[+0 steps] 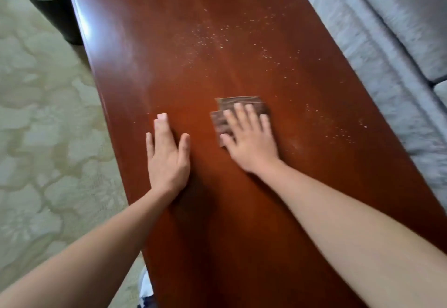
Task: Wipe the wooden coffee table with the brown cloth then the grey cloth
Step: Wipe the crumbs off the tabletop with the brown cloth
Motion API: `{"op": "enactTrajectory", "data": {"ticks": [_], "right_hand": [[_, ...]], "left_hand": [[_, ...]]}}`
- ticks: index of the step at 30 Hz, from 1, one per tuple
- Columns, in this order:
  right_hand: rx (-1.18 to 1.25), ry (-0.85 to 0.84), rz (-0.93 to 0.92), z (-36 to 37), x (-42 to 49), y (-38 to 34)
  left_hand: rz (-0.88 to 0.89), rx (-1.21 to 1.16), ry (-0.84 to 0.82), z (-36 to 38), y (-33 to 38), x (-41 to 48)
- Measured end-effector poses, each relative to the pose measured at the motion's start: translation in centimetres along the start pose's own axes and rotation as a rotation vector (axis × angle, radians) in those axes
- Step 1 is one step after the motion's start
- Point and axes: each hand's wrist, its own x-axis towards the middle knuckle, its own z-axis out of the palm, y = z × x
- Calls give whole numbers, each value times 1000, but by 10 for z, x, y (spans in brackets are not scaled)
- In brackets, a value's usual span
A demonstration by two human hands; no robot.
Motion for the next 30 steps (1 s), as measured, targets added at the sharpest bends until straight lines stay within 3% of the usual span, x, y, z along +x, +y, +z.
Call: {"op": "enactTrajectory", "data": {"ticks": [4, 7, 10, 15, 19, 23, 25, 30], "right_hand": [[49, 14, 496, -8, -42, 148], [98, -4, 642, -5, -59, 177], [78, 69, 496, 9, -52, 115], [-80, 10, -121, 42, -79, -52], [9, -18, -355, 62, -138, -89], [-22, 21, -402, 62, -141, -28], [-80, 28, -286, 58, -123, 32], [0, 18, 409, 10, -71, 229]], "left_hand": [[277, 40, -158, 40, 42, -34], [289, -30, -167, 53, 56, -42], [197, -227, -154, 50, 50, -37], [21, -460, -68, 35, 41, -25], [-10, -190, -95, 30, 45, -21], [-33, 37, -170, 51, 72, -12], [-55, 96, -144, 64, 82, -8], [-38, 268, -51, 85, 87, -7]]}}
